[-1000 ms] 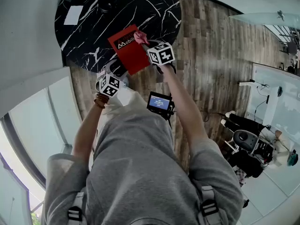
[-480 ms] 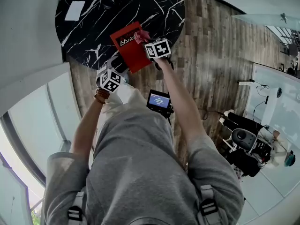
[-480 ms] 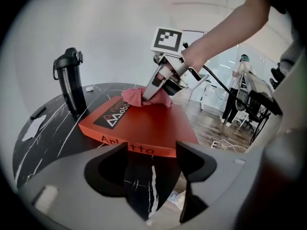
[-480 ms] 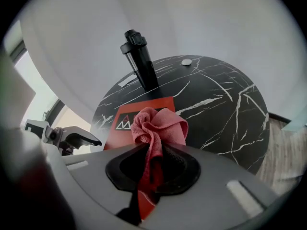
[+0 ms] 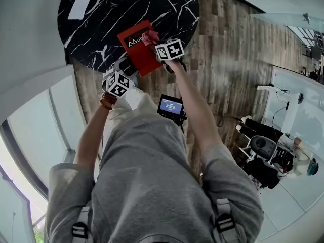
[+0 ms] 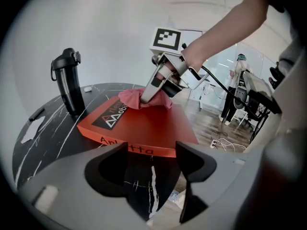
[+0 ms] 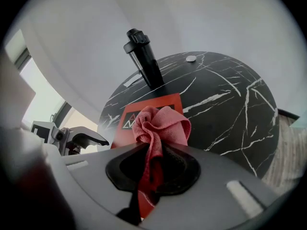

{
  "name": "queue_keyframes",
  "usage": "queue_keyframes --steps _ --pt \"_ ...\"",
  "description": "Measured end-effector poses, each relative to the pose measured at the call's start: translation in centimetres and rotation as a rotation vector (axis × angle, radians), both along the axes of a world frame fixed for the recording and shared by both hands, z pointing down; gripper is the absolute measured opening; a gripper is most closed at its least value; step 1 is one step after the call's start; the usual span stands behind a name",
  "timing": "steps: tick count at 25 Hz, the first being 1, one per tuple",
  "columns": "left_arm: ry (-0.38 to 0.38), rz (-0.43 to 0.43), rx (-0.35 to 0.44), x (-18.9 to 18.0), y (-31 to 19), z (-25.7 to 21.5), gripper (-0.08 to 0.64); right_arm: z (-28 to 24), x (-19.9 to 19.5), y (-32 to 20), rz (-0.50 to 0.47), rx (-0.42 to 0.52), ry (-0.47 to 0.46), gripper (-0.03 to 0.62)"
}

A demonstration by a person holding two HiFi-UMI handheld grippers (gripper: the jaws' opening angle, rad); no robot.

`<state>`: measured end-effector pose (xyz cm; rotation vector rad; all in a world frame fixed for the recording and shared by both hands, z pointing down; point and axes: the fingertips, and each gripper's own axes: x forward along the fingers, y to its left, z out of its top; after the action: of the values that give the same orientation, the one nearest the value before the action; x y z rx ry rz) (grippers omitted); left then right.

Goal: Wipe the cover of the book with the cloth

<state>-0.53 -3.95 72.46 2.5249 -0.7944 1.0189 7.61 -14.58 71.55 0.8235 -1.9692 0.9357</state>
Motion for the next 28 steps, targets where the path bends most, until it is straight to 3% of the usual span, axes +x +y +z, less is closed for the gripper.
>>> queue_keyframes --steps 13,28 --pt "-0.014 0.013 -0.001 0.0 0.0 0.3 0.291 0.6 -2.2 1.6 -0.038 -0.025 -0.028 0.06" --pt "-0.016 0.017 -0.01 0.1 0.1 0.2 0.282 0.4 -3.9 2.4 -0.001 -0.043 -0.107 0.06"
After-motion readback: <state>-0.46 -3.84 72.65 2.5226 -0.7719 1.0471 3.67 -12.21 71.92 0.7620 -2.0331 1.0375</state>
